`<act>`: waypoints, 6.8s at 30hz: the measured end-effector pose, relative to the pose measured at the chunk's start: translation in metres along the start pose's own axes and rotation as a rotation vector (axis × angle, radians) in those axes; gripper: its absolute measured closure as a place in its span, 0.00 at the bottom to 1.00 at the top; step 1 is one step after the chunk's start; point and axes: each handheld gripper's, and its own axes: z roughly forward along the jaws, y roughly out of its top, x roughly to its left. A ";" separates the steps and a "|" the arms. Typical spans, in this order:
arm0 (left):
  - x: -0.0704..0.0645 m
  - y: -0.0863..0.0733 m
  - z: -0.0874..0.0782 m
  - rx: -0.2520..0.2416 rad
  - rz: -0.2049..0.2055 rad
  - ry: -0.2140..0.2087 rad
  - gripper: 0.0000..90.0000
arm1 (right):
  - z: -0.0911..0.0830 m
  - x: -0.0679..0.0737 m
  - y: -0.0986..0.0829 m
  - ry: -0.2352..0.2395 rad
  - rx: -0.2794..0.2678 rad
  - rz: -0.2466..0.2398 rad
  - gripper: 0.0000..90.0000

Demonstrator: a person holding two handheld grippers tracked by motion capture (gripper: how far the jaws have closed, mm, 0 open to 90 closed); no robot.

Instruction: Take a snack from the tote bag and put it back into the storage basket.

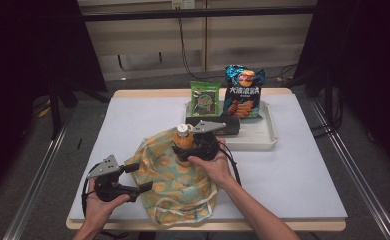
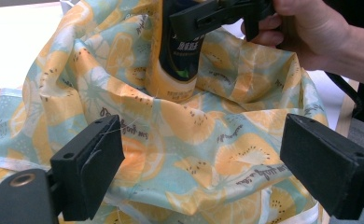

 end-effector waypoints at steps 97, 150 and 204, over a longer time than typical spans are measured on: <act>-0.002 -0.007 -0.012 -0.007 -0.014 0.037 0.14 | -0.149 -0.130 0.039 0.046 -0.148 -0.042 0.36; 0.001 -0.008 -0.009 0.008 -0.018 0.038 0.14 | -0.126 -0.205 -0.032 -0.058 -0.041 0.031 0.36; -0.001 -0.005 -0.008 0.004 -0.010 0.018 0.14 | -0.123 -0.167 -0.029 -0.307 -0.055 0.123 0.37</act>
